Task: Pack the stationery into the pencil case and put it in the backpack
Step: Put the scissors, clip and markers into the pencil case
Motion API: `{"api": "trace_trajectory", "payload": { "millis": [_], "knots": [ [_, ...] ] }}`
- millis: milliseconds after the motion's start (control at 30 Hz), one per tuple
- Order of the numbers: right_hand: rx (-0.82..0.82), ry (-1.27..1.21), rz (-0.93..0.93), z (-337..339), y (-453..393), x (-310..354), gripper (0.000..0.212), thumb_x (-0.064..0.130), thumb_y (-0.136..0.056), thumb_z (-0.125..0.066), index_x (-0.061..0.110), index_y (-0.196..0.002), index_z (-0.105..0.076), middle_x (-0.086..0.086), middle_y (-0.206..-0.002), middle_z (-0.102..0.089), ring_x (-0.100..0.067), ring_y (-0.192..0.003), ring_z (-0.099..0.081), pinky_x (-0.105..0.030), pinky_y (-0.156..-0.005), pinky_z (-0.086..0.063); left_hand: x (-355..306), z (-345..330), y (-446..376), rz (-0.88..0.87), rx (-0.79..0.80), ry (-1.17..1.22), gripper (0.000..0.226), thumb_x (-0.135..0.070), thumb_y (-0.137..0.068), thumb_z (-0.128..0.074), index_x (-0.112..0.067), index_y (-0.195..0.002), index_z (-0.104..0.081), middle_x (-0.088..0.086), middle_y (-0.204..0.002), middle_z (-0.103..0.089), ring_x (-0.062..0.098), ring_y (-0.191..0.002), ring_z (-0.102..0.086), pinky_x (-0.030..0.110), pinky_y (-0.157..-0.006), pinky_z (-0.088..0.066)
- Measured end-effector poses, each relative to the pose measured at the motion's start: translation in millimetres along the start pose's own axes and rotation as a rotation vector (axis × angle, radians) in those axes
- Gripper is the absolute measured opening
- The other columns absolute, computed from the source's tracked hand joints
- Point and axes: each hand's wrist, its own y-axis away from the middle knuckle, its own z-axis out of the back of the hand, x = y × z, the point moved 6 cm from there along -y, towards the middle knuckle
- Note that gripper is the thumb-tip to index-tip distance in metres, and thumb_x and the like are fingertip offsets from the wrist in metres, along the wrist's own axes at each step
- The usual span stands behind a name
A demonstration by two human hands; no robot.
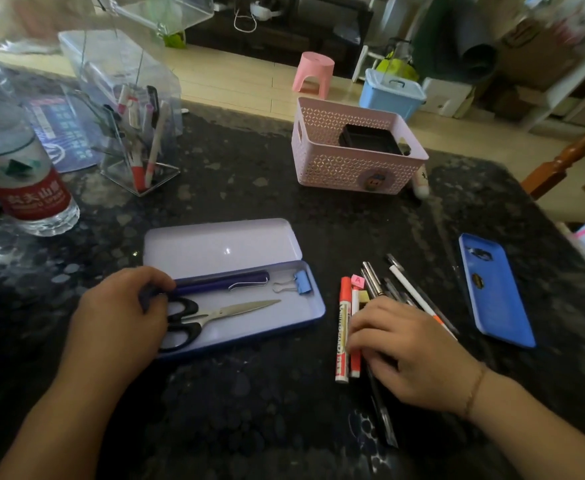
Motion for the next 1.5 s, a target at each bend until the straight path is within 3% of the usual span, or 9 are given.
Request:
{"api": "trace_trajectory", "payload": {
  "millis": [133,267,400,567,800,1033,1300,1400,1500],
  "knots": [
    [0.105,0.153,0.111,-7,-15,5,0.033,0.025,-0.077,-0.06,0.036,-0.109,-0.063,0.01,-0.118,-0.059,-0.015,-0.111,-0.052,-0.031,-0.087,-0.049,-12,-1,3,-0.118,0.062,-0.016,0.025,-0.028,-0.067,-0.079,-0.038,-0.076,-0.059,-0.017,-0.09,-0.055,0.006,-0.081,-0.054,0.028,-0.071,-0.042],
    [0.25,0.361,0.252,-4,-40,10,0.025,0.024,-0.077,-0.067,0.035,-0.099,-0.066,0.008,-0.105,-0.066,-0.021,-0.101,-0.059,-0.035,-0.074,-0.052,-13,-6,6,-0.162,0.148,-0.101,0.024,-0.039,-0.065,-0.079,-0.038,-0.081,-0.061,-0.021,-0.094,-0.054,0.008,-0.088,-0.055,0.031,-0.073,-0.049],
    [0.123,0.402,0.399,14,-47,27,0.022,0.022,-0.09,-0.046,0.026,-0.094,-0.067,0.005,-0.091,-0.068,-0.023,-0.089,-0.062,-0.036,-0.071,-0.051,-10,-5,4,-0.145,0.135,-0.048,0.021,-0.036,-0.066,-0.079,-0.035,-0.079,-0.062,-0.019,-0.092,-0.056,0.01,-0.088,-0.055,0.037,-0.076,-0.05],
    [-0.267,-0.079,0.185,35,-71,58,0.019,0.016,-0.091,-0.055,0.015,-0.106,-0.067,-0.004,-0.094,-0.063,-0.025,-0.081,-0.057,-0.039,-0.068,-0.05,-7,-7,3,-0.142,0.075,-0.053,0.022,-0.036,-0.066,-0.08,-0.037,-0.076,-0.06,-0.018,-0.088,-0.058,0.009,-0.086,-0.055,0.034,-0.072,-0.049],
    [-0.115,-0.222,-0.018,-25,-99,72,0.024,0.009,-0.086,-0.059,0.018,-0.107,-0.066,-0.002,-0.104,-0.066,-0.02,-0.096,-0.058,-0.039,-0.081,-0.051,-1,-5,1,-0.181,0.098,0.015,0.019,-0.03,-0.069,-0.079,-0.038,-0.076,-0.062,-0.02,-0.087,-0.059,0.004,-0.086,-0.056,0.028,-0.073,-0.046],
    [-0.102,-0.149,-0.115,-34,-72,81,0.036,0.048,-0.087,-0.048,0.028,-0.114,-0.061,0.012,-0.108,-0.061,-0.009,-0.103,-0.052,-0.034,-0.088,-0.047,2,1,1,-0.199,0.167,0.066,0.021,-0.032,-0.071,-0.076,-0.039,-0.085,-0.062,-0.021,-0.093,-0.06,-0.007,-0.087,-0.054,0.01,-0.07,-0.037],
    [-0.052,-0.106,0.001,-30,-69,102,0.043,0.04,-0.086,-0.054,0.022,-0.125,-0.054,0.004,-0.12,-0.061,-0.016,-0.107,-0.054,-0.037,-0.092,-0.047,-6,1,4,-0.27,0.218,0.011,0.03,-0.04,-0.069,-0.075,-0.036,-0.096,-0.063,-0.021,-0.102,-0.058,0.001,-0.094,-0.058,0.025,-0.081,-0.048],
    [-0.163,-0.079,-0.031,-10,-65,87,0.036,0.044,-0.086,-0.055,0.023,-0.114,-0.062,0.004,-0.111,-0.066,-0.018,-0.103,-0.058,-0.039,-0.09,-0.047,-6,3,5,-0.279,0.183,0.015,0.038,-0.046,-0.066,-0.075,-0.035,-0.1,-0.065,-0.02,-0.113,-0.051,0.003,-0.102,-0.056,0.027,-0.085,-0.045],
    [-0.382,-0.11,-0.435,22,-39,27,0.017,0.043,-0.082,-0.062,0.028,-0.076,-0.063,0.01,-0.07,-0.064,-0.014,-0.069,-0.057,-0.031,-0.063,-0.049,-10,5,9,-0.314,0.205,-0.051,0.07,-0.072,-0.057,-0.067,-0.042,-0.119,-0.055,-0.02,-0.129,-0.041,0.007,-0.116,-0.042,0.03,-0.091,-0.04]
  ]
}}
